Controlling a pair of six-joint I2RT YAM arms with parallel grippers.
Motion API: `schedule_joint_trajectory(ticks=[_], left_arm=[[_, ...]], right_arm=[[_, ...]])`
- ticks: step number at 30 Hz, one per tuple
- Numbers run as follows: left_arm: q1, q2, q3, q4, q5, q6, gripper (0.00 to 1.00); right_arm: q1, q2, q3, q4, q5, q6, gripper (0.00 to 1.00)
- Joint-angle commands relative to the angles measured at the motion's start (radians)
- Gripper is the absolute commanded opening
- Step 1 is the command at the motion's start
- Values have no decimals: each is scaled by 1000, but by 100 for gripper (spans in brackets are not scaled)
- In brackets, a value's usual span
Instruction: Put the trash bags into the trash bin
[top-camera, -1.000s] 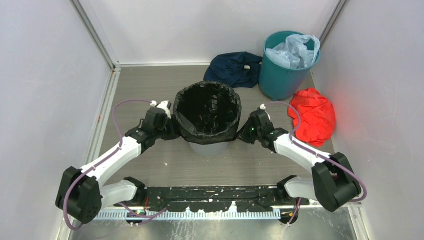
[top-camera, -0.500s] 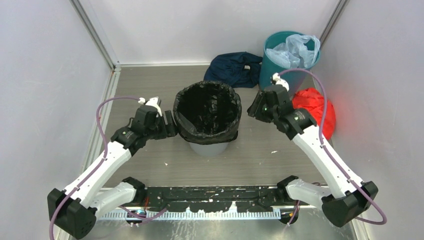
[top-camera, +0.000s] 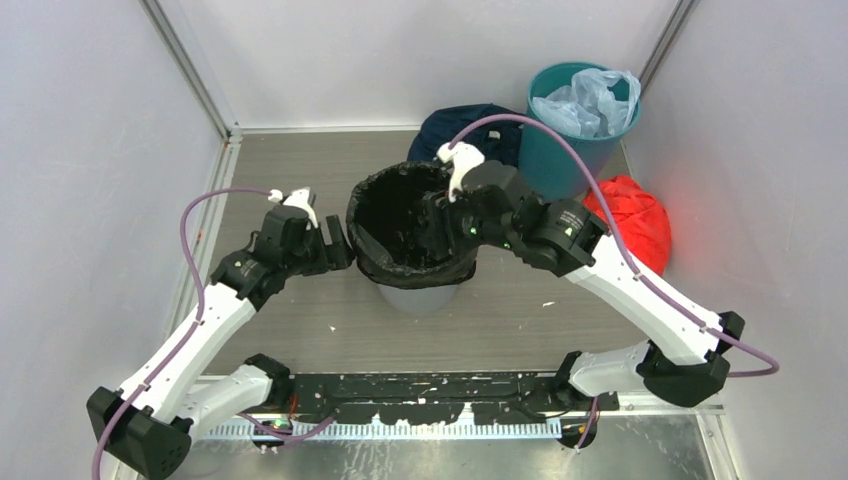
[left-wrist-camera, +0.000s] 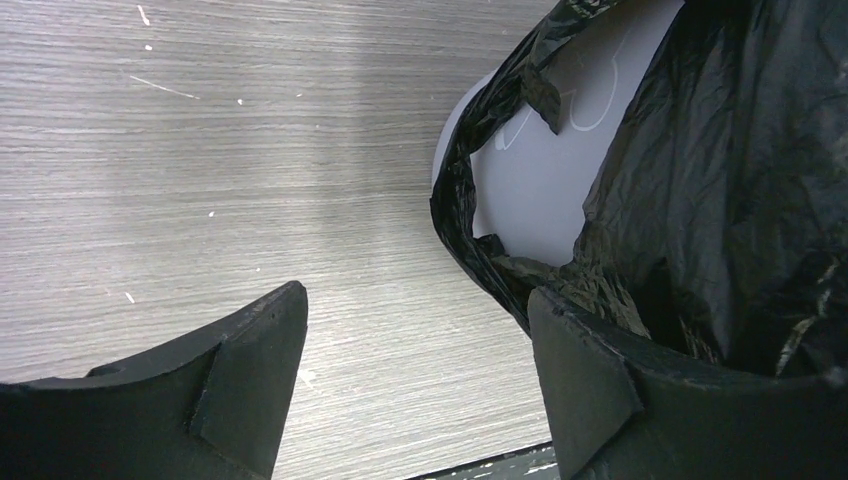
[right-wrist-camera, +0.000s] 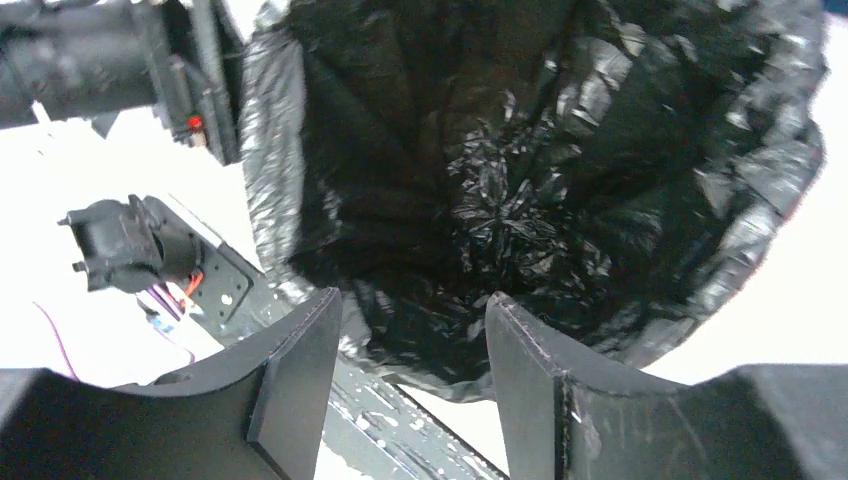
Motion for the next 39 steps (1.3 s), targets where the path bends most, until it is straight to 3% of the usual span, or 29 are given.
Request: schedule_joint_trajectory(ticks=[1,6,14,26,36,39], left_arm=[[7,-16,54,-29,-24,25,83],[7,-12,152,-78,19,55,97],[7,91,341,-177,38,135,97],[8,140,368,-156,52,131,97],[8,110,378,-168,29,129,96],[8,91,385,-178,18,128,96]], right_arm=[[93,33,72,-14,53,-127,61],[125,75,96,1,33,-146,61],[230,175,133,25,-9,-238,62],[257,239,104,68,43,-277,61],[257,316,111,25,143,-285,49],[257,327,108,31,146,-286,41]])
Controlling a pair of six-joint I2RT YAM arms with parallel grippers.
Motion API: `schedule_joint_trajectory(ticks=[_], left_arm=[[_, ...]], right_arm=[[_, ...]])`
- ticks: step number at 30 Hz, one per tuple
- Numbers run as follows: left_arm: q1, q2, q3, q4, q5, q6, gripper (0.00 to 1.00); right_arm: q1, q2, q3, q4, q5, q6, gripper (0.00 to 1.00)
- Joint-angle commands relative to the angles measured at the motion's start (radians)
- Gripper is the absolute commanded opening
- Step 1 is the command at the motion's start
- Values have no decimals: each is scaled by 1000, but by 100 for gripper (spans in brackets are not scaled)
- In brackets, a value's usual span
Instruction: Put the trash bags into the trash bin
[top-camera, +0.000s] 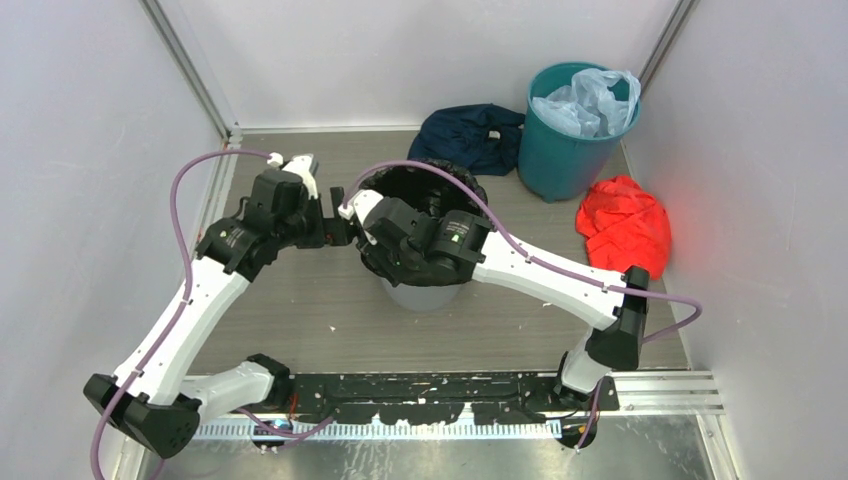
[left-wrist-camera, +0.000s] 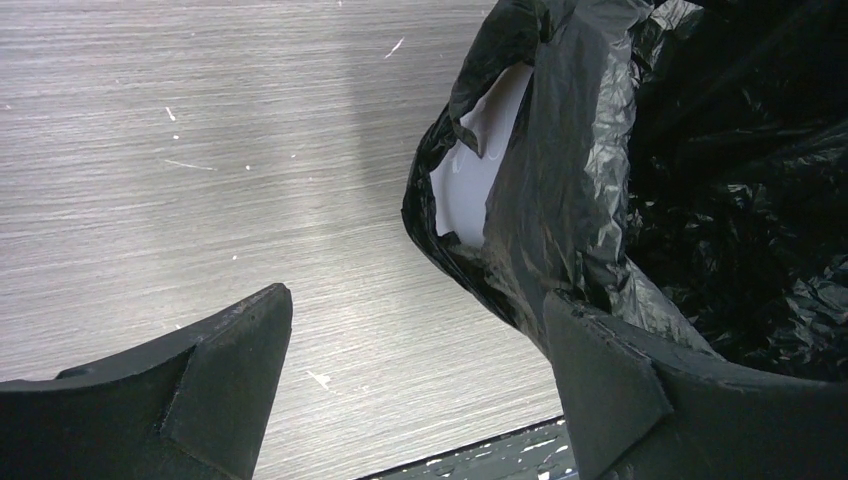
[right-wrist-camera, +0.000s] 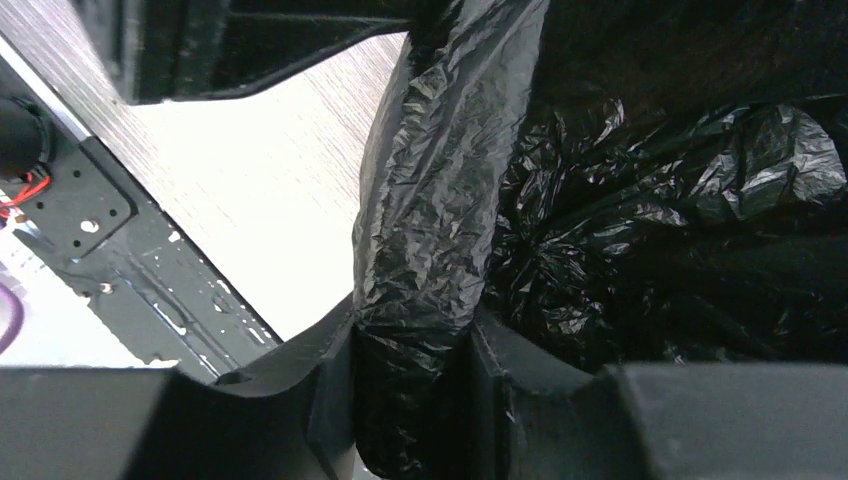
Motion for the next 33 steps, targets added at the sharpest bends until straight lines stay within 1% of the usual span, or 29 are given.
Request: schedule_joint_trajectory(ticks=[1,6,11,12,14,17,21,23,25,28,30,33], left_arm=[[4,-54,52,0,-20,4,96],[4,-86,60,-23,-32,7,97],[4,-101,60,-34,-37,10,97],[4,-101,60,-35,-37,11,97],[4,-101,58,-36,-35,12,97],[4,-99,59,-34,-28,11,97],[4,-89,83,-35,23,6,97],[4,-68,116,-51,93,4,97],[4,-44,150,-71,152,2,96],[2,-22,174,-92,194,2,95],[1,2,188,-104,203,12,95],[-1,36,213,-118,201,26,95]], right_arm=[[5,-2,19,18,41,-25,38],[4,9,27,22,55,-34,28],[1,19,33,34,60,-41,22],[-1,21,35,36,59,-40,25],[-5,24,44,35,61,-37,43],[-5,14,54,38,80,-29,65],[-11,-17,89,26,134,-14,73],[-21,-49,109,27,191,1,77],[-58,-81,122,32,228,22,79],[-190,-130,127,31,231,82,78],[-313,-154,131,16,210,125,78],[-420,-160,156,-26,215,138,78]])
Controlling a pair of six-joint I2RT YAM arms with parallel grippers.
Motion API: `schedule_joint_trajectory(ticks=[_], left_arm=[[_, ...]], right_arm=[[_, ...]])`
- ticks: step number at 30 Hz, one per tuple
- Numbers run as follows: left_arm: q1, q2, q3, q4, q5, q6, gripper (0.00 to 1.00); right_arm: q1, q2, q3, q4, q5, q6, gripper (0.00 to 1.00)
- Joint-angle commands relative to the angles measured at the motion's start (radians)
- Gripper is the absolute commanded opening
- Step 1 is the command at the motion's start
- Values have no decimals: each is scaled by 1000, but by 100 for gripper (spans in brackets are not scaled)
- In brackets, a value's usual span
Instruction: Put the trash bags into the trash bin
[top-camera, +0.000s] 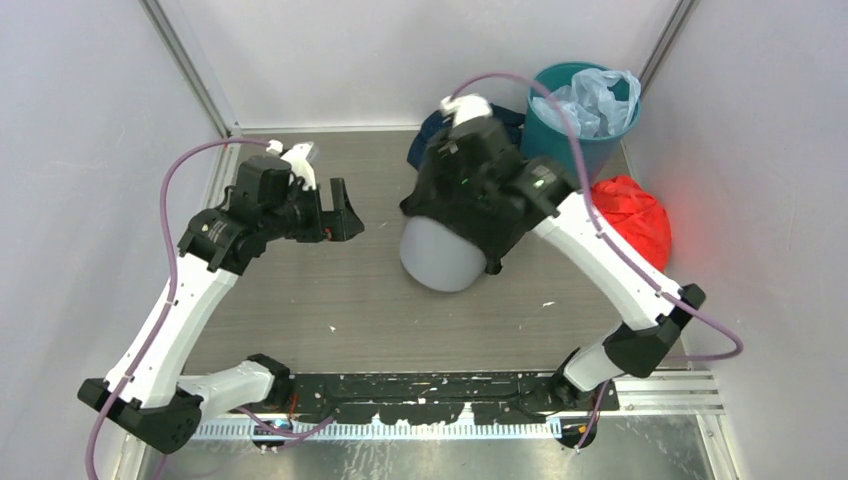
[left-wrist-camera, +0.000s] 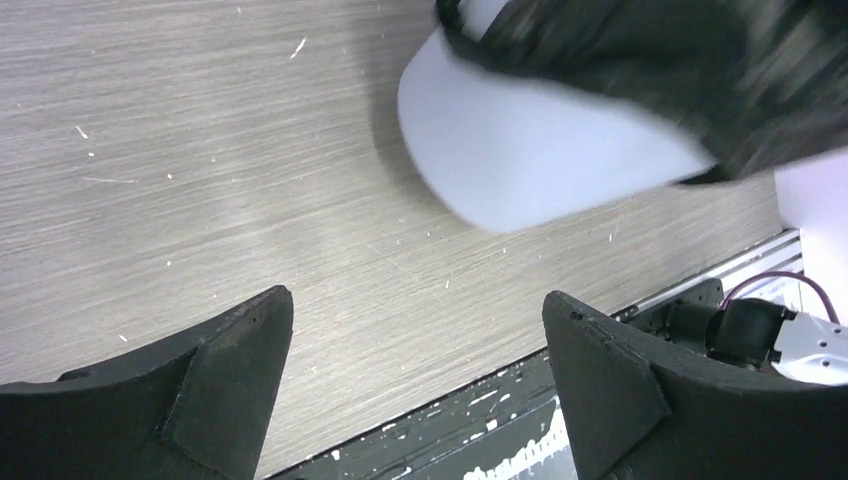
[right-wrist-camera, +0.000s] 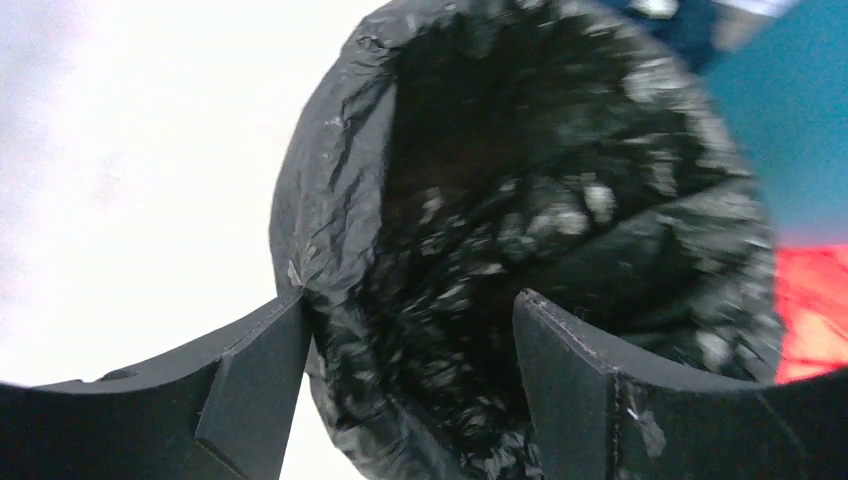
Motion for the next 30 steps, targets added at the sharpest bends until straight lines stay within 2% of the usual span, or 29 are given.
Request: schedule_joint_trajectory(ticks=[1,6,10,13,16,18,20,23,30], left_arm=[[-2,46,65,-24,43,27,95],[-7,87,94,-15,40,29,95],[-8,83,65,7,31,22,95],[-8,77,49,9,30,21,95],[-8,64,39,7,21,24,95],[-8,59,39,4,20,25,96],[-8,55,37,3,17,27,96],[-8,48,31,1,15,29,96],[-7,34,20,-8,3,39,97]], right_arm=[[-155,-60,76,-43,63,59,78],[-203,-89,33,-3,-36,42,77],[-203,-39,-23,7,-119,43,74],[-211,-28,-104,65,-160,54,66],[-213,-8,-130,94,-204,68,52],[-213,14,-124,98,-228,73,47],[-213,34,-108,105,-255,80,36],[-212,71,-59,97,-311,82,30],[-183,135,50,14,-354,59,31]])
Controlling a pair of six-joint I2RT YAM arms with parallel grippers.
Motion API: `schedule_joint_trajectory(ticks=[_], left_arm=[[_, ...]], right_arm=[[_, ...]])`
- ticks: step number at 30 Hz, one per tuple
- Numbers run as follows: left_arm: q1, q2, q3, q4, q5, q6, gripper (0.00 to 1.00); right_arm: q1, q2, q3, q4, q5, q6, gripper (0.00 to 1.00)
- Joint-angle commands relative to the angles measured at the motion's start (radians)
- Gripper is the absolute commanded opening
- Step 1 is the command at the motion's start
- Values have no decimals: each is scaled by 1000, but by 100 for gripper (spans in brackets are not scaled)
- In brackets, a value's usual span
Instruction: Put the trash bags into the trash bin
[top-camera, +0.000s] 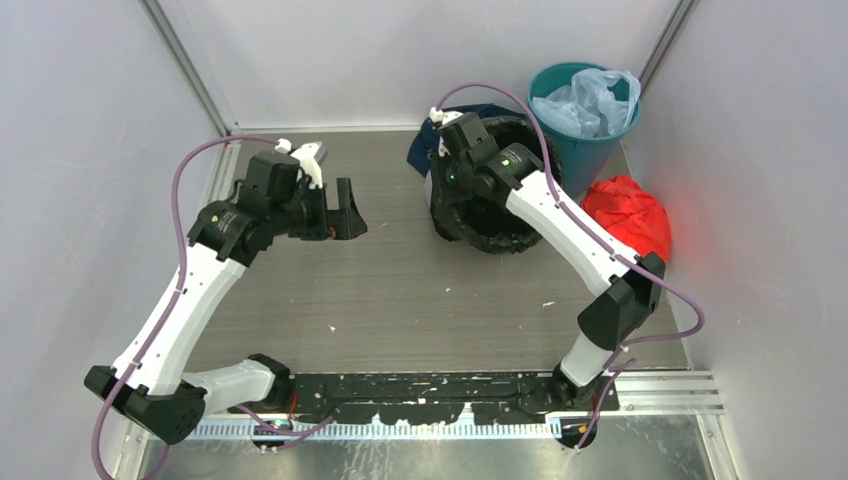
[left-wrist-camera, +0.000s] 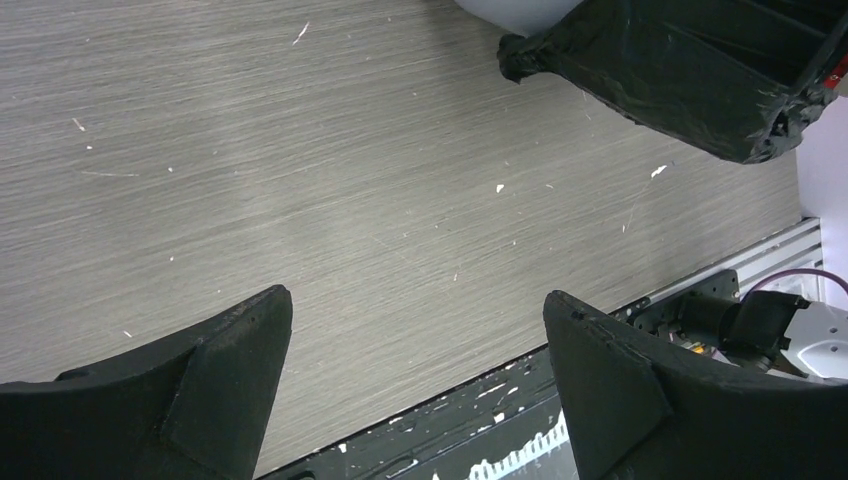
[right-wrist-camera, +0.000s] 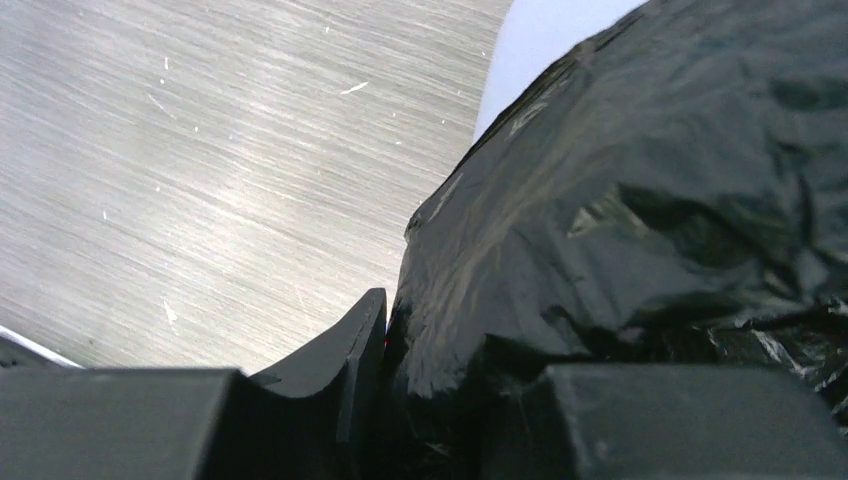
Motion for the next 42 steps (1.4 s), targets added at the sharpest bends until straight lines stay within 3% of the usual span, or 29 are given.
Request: schedule_joint_trajectory(ticks=[1,6,12,17,23,30,33,42], left_arm=[[-2,-34,-4,13,-13,27,97],[-2,-31,-2,14,-11,30,97],[-2,-29,2,14,-7,32,97],[-2,-33,14,-1,-14,36,97],[3,-50,22,-21,-30,46,98],[10,-57,24,-33,-40,53,98],[15,-55,24,-35,-46,57,98],[24,-57,30,-36,-51,65,98]], right_arm=[[28,-6,101,-45,-49,-20,31],[66,16,193,-175,-32,-66,25],[122,14,281,-349,-10,-144,24],[222,11,272,-452,79,-226,24],[340,-14,195,-462,172,-269,22],[393,-10,214,-494,220,-295,38],[403,-8,220,-492,253,-305,55],[404,-2,260,-414,329,-322,74]])
